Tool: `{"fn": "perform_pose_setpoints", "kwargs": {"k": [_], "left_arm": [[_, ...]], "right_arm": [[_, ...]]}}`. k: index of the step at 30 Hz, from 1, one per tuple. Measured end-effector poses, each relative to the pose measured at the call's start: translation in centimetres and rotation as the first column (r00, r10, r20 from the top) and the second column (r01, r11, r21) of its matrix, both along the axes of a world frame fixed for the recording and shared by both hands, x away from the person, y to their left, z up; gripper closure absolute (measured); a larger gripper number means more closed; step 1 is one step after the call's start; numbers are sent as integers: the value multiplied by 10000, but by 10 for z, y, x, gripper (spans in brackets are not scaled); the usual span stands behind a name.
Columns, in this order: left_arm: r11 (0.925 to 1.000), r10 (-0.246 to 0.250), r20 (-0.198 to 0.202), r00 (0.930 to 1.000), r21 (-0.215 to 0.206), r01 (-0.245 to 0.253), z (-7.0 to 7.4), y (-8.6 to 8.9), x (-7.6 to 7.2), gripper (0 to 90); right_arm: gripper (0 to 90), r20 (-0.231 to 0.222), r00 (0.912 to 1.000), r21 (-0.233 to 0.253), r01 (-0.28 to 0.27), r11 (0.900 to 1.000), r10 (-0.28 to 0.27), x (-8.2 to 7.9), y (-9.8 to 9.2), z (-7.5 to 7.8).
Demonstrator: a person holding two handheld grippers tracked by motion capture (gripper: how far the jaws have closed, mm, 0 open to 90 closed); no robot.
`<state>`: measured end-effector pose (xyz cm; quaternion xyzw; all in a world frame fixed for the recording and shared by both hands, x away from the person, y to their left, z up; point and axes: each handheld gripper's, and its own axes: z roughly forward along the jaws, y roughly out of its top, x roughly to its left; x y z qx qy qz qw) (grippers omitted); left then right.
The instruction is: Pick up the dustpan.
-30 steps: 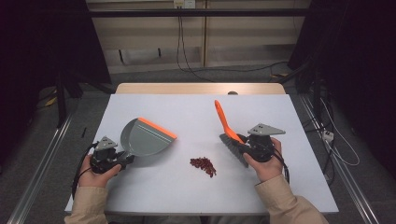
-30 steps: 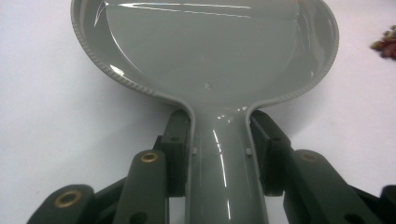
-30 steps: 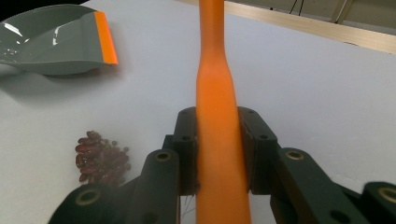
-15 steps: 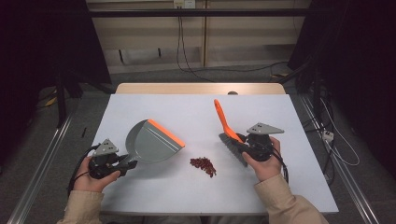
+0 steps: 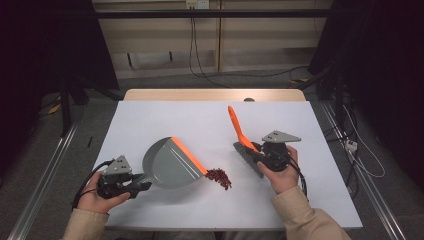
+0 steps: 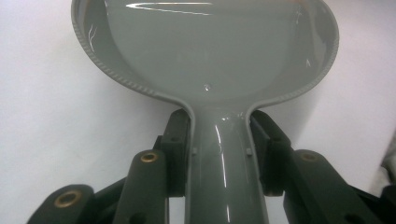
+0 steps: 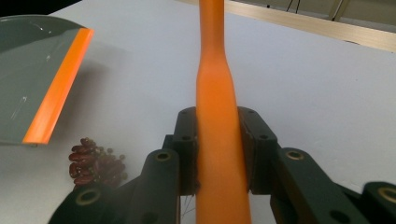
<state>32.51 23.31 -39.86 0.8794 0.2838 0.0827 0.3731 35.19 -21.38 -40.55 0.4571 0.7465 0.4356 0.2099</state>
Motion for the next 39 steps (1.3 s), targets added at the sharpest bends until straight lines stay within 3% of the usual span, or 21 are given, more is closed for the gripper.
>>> {"fn": "perform_pose_setpoints", "kwargs": {"k": [9,10,14,15,27,31,39], "left_arm": [[9962,-849,-300,9959,152,854,-3,-9,-8,630],[9966,-827,-326,9960,-1,827,-3,-9,-9,629],[9961,-862,-158,9962,184,865,-2,-5,-12,629],[9958,-914,-267,9955,16,915,-3,-4,-13,629],[9920,-1186,-572,9913,364,1208,-13,-11,-20,629],[9865,-1594,-774,9842,261,1618,-16,-14,-20,628],[9824,-1822,-880,9793,242,1850,-17,-20,-22,628]], "right_arm": [[713,-62,10000,-97,-27,9999,27,2,2,-1],[713,-65,10000,-82,-40,10000,39,2,2,-1],[713,-26,10000,-106,-52,9999,52,2,4,-1],[713,-13,10000,-134,-30,9999,30,2,5,-1],[713,3,9998,-315,-190,9993,190,1,17,-2],[713,-55,9998,-404,-213,9990,211,0,22,-3],[713,-204,9993,-653,-323,9973,310,-1,34,-7]]}}
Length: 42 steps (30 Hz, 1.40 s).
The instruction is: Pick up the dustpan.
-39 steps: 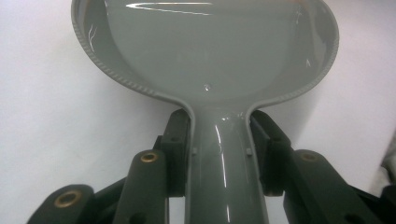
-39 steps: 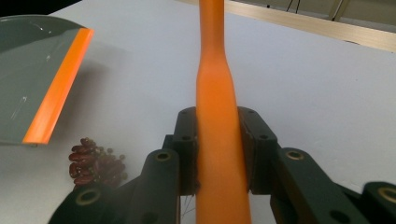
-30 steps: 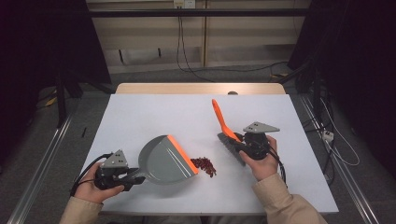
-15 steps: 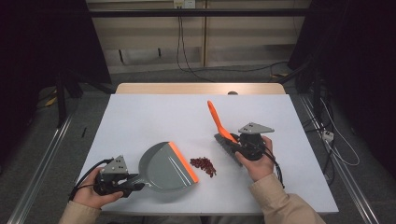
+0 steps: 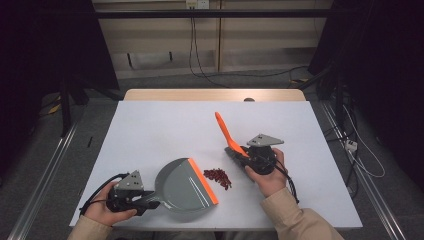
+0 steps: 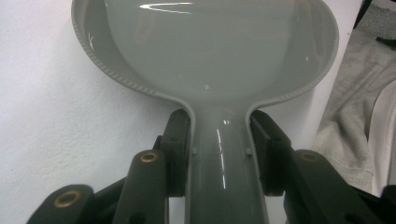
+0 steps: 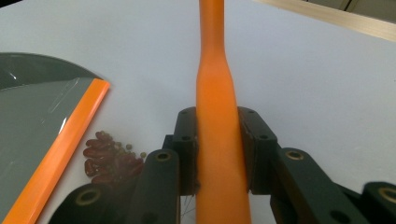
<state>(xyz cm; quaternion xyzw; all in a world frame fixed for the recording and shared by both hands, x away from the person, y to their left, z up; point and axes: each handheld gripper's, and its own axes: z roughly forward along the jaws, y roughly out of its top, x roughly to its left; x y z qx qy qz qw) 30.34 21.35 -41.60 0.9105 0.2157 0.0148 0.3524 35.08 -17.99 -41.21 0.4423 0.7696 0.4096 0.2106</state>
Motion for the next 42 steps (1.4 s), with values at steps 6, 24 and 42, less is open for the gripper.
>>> {"fn": "perform_pose_setpoints", "kwargs": {"k": [6,24,42], "left_arm": [[10000,-48,-83,10000,-40,48,-2,-2,0,628],[9999,-144,-230,9996,-28,143,-5,-7,1,627],[9998,-153,-373,9992,-108,149,-6,-11,3,626]], "right_arm": [[711,-132,9999,-174,-23,9998,20,0,1,-3],[707,-336,9989,-394,-331,9987,318,-4,-8,-5],[714,178,9998,-1181,154,9929,-134,-23,26,-7]]}}
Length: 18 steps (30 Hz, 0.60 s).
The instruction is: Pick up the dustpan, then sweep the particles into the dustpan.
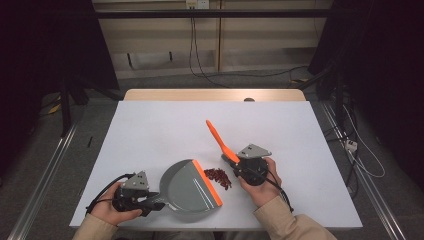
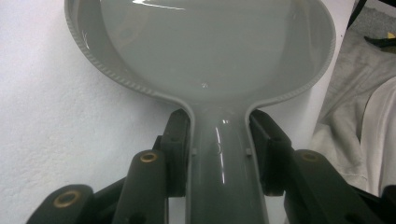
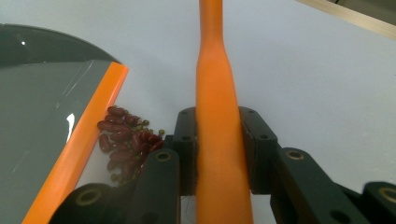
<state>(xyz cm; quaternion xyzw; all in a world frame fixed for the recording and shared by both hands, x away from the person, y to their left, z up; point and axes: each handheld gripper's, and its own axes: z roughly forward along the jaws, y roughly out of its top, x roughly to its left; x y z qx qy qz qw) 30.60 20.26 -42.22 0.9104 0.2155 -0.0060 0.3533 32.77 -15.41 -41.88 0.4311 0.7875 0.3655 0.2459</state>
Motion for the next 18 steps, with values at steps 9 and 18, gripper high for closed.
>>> {"fn": "perform_pose_setpoints", "kwargs": {"k": [9,18], "left_arm": [[10000,35,-64,10000,-78,-36,-2,1,2,626],[9999,86,-57,9999,134,-85,-6,0,1,624]], "right_arm": [[713,67,10000,-3,29,10000,-29,-2,3,-1],[712,96,9999,7,66,10000,-66,-3,5,-1]]}}
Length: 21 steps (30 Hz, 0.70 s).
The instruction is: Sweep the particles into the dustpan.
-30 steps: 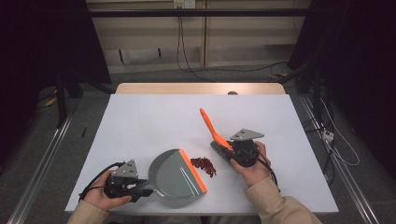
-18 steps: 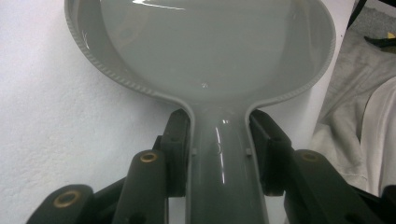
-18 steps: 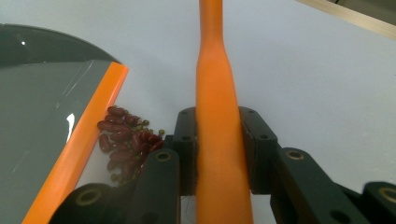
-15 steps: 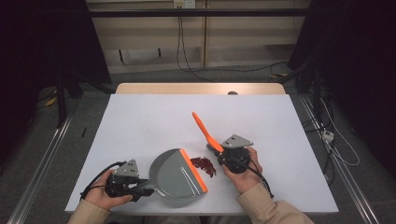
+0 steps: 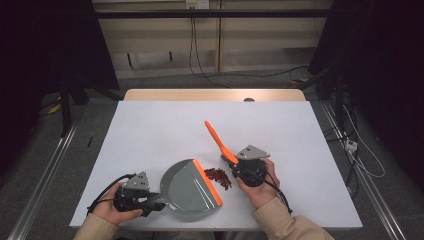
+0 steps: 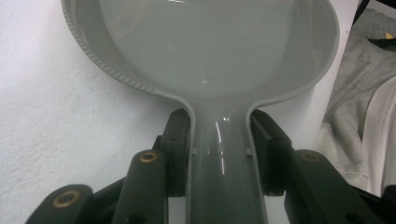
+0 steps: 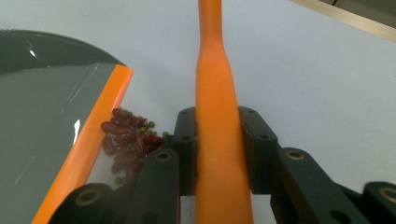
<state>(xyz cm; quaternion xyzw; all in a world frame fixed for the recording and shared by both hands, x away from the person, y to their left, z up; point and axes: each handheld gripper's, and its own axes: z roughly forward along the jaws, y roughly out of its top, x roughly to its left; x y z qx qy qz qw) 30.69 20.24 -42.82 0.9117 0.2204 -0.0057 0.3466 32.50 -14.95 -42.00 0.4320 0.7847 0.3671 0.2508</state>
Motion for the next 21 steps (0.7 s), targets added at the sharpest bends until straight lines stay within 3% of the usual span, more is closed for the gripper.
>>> {"fn": "perform_pose_setpoints", "kwargs": {"k": [10,21], "left_arm": [[9998,-177,-224,9996,-138,174,-1,-3,1,624],[9995,-301,-173,9994,15,301,-1,-7,2,623]], "right_arm": [[712,27,9999,10,96,10000,-96,-3,8,-1],[710,1,10000,263,99,9996,-99,-10,23,-2]]}}
